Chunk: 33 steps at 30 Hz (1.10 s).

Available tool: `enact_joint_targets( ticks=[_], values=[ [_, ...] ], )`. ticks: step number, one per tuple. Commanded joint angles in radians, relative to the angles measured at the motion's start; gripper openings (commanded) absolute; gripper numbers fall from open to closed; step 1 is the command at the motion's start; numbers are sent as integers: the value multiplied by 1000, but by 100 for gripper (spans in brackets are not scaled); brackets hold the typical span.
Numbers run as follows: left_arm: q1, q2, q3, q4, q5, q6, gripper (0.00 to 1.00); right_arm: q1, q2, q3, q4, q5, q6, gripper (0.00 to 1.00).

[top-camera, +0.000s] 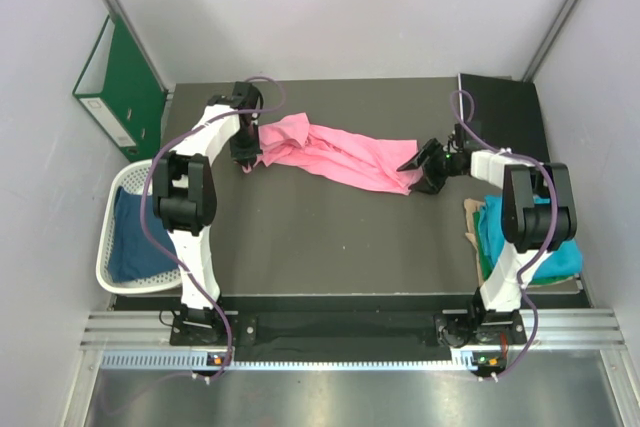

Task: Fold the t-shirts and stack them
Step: Flatten out the tshirt

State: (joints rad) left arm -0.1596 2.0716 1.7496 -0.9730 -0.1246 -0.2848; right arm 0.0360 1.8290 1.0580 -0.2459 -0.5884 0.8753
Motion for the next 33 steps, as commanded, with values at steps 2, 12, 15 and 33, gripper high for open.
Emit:
enact_joint_targets(
  ticks=[2,12,15,33],
  values=[
    [2,-28,-6,23,-12,13,0,2,24,0,74,-2,10,62],
    [2,-39,-25,26,-21,13,0,16,29,31,85,-33,24,61],
    [2,-38,-28,28,-20,10,0,18,18,33,74,-40,25,61],
    [0,-28,-42,31,-14,10,0,35,38,108,28,-73,7,61]
  ],
)
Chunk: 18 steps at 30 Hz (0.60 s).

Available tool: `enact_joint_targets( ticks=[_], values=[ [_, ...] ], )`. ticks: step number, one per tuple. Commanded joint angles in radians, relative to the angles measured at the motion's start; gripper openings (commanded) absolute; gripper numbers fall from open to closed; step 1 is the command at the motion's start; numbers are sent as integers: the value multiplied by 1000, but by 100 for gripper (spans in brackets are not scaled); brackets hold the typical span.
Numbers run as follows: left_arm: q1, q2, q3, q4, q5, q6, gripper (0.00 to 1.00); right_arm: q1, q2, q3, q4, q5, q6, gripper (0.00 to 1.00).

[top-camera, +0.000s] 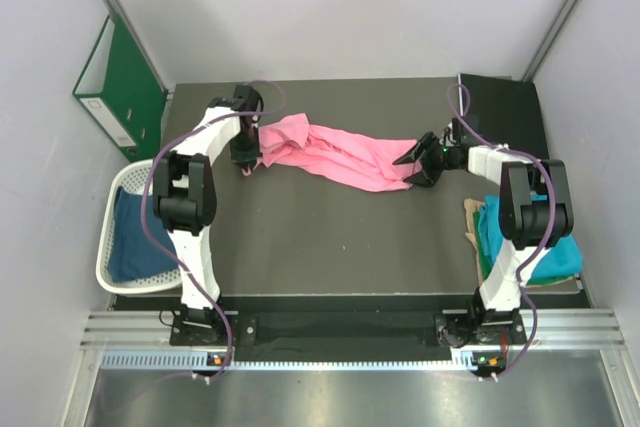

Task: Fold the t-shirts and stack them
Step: Flatten out the tshirt

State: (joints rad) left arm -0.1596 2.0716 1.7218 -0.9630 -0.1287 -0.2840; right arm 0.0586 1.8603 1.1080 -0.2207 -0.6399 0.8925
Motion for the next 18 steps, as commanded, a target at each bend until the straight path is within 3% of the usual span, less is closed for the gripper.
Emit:
enact_joint_targets(
  ticks=[1,18],
  values=[
    [0,-30,-13,21,-6,9,0,15,10,59,3,-23,-10,61],
    [0,-21,-4,15,-2,12,0,18,5,88,-75,-26,-55,61]
  ],
)
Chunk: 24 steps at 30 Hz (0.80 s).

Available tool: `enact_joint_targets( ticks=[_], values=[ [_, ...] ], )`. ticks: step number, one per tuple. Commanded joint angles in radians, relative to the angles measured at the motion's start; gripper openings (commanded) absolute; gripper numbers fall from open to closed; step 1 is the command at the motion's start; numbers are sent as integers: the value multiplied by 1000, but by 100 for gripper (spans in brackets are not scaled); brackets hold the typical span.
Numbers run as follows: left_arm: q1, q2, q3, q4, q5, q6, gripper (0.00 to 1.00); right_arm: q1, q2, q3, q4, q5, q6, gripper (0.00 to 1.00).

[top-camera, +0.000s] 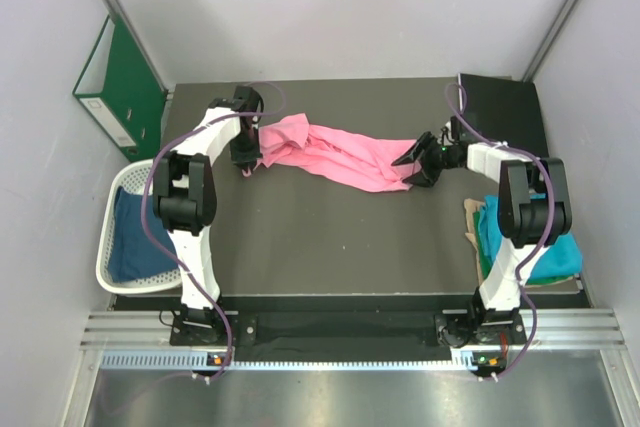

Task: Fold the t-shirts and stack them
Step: Flatten out the tshirt

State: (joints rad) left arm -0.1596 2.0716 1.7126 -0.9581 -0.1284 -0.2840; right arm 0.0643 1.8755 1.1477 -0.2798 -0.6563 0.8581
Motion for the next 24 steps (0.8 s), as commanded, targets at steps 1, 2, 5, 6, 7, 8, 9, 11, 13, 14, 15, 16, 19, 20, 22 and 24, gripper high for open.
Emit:
enact_joint_targets(
  ticks=[1,2,5,6,7,8,9,11,13,14,15,16,19,20,22,24],
  values=[
    [0,-22,2,10,-2,11,0,14,-15,52,-19,-8,-22,61],
    [0,-22,4,13,-5,12,0,14,-18,52,-35,-8,-27,61],
    [0,-16,4,13,-2,13,0,14,-33,52,-44,-14,-31,61],
    [0,-15,4,15,-1,11,0,12,-36,50,-45,-14,-30,61],
    [0,-15,5,15,3,11,0,14,-39,52,-48,-16,-31,61],
    [0,-15,5,15,9,9,0,12,-42,53,-48,-14,-31,61],
    [0,-13,5,18,9,9,0,12,-42,56,-47,-14,-30,56],
    [0,-11,5,19,15,9,0,12,-36,57,-44,-11,-33,49],
    [0,-10,7,18,13,11,0,14,-23,57,-42,-3,-33,34],
    [0,-7,5,18,15,12,0,14,-4,57,-41,0,-31,29],
    [0,-7,7,19,13,12,0,15,4,60,-42,7,-31,21],
    [0,-7,5,16,12,16,0,15,16,60,-42,14,-30,18],
    [0,-8,7,15,3,19,0,22,22,66,-53,26,-31,4],
    [0,-11,5,16,1,19,0,22,17,66,-56,32,-34,0],
    [0,-10,5,18,1,17,0,23,11,69,-70,46,-41,0],
    [0,-5,5,19,6,14,0,23,10,79,-84,52,-50,0]
  ],
)
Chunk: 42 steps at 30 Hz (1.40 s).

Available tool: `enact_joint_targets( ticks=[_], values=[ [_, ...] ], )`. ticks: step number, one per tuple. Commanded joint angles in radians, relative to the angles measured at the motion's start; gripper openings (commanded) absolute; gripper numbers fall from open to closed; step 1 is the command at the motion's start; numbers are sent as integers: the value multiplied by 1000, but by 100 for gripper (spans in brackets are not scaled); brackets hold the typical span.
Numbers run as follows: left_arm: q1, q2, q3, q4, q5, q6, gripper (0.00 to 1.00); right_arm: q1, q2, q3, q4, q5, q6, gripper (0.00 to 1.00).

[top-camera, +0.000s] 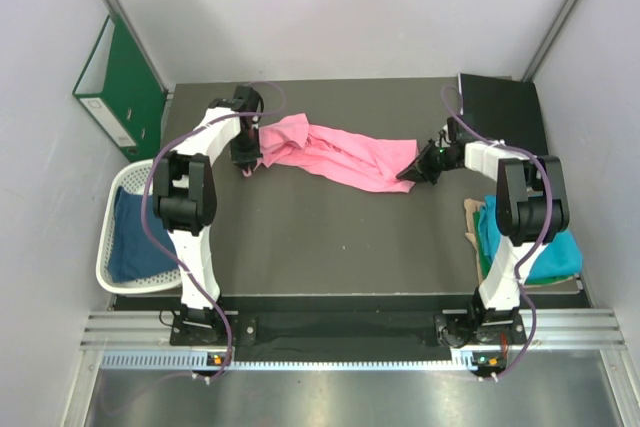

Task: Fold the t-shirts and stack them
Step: Flatten out the tshirt

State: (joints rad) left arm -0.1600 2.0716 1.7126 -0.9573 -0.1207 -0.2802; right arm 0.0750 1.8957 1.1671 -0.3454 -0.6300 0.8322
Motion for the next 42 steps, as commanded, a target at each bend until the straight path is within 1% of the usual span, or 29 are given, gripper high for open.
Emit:
enact_joint_targets(
  ticks=[1,5,7,8,9,11,13,14,15,17,20,22,24,25,26,27,29,33,37,40,42],
  values=[
    [0,-4,5,20,3,9,0,12,-14,63,-32,27,-27,0],
    [0,-2,12,22,7,9,0,12,-4,60,-53,38,-38,0],
    [0,-2,12,22,7,12,0,12,14,52,-50,33,-36,4],
    [0,1,15,20,7,13,0,12,23,52,-53,35,-38,10],
    [0,1,15,17,7,15,0,11,29,54,-52,38,-38,13],
    [0,-2,13,17,1,19,0,12,39,55,-49,47,-36,23],
    [0,-2,10,19,-2,21,0,12,43,57,-52,55,-33,25],
    [0,-4,9,17,-2,21,0,12,46,62,-53,58,-33,35],
    [0,-4,8,17,-2,21,0,11,48,63,-55,65,-36,37],
    [0,-1,8,19,0,19,0,12,48,62,-49,69,-35,45],
    [0,-1,10,20,0,18,0,12,59,65,-33,73,-31,47],
    [0,-2,12,20,-2,16,0,12,75,65,-18,79,-22,47],
    [0,-7,8,19,-5,16,0,14,82,65,-3,78,-15,39],
    [0,-4,8,17,-7,16,0,14,86,63,14,78,-12,32],
    [0,-5,7,19,-8,16,0,16,83,63,22,78,-10,16],
    [0,-7,5,19,-10,18,0,14,85,66,22,82,-10,9],
    [0,-10,4,19,-13,19,0,14,85,72,23,88,-10,0],
    [0,-7,7,14,-23,19,0,16,63,77,22,92,-11,0],
    [0,-11,12,11,-54,18,0,14,-1,83,23,98,-10,0],
    [4,-10,33,5,-118,18,0,11,-44,109,40,115,-11,0],
    [11,4,79,0,-158,18,0,5,-70,123,66,122,-7,0]
  ],
)
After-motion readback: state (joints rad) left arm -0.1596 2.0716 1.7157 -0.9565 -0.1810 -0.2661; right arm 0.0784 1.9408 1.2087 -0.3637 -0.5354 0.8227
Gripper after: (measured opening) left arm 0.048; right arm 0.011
